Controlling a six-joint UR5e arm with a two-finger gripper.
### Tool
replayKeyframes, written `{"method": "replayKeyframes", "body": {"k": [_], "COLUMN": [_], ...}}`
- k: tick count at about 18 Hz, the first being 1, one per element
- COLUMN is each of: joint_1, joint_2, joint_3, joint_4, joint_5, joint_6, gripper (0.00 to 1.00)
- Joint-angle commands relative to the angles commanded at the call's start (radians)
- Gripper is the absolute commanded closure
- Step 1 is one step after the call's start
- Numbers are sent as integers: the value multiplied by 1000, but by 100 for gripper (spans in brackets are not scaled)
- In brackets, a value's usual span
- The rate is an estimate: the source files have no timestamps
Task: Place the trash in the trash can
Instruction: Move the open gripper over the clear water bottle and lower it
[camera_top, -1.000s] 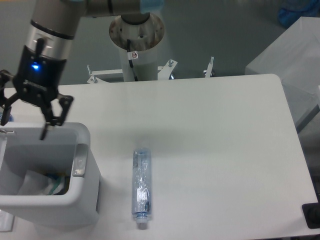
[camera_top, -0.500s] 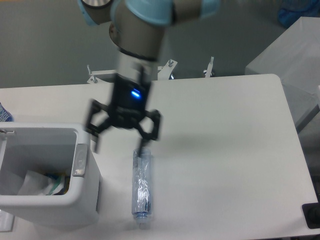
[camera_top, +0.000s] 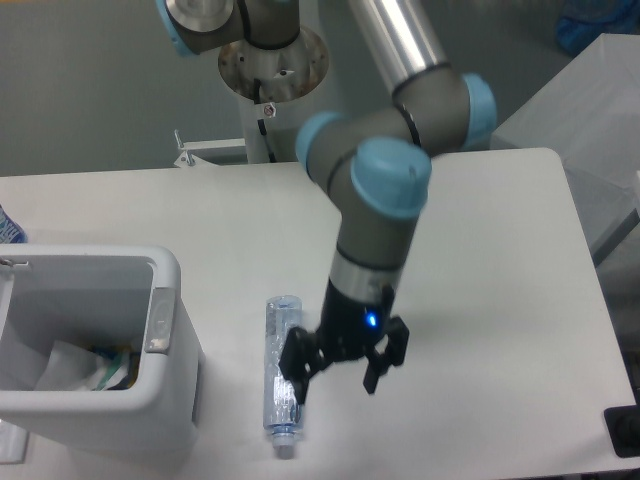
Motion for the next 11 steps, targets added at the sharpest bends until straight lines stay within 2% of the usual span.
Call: {"method": "replayKeyframes", "body": {"k": [5, 11], "joint_1": [-48, -71], "joint_2": [-51, -101], "joint_3": [-9, 2], "joint_4": [-2, 3], "joint_5": [32, 52], "joint_6": [32, 32], "gripper": [1, 1]}}
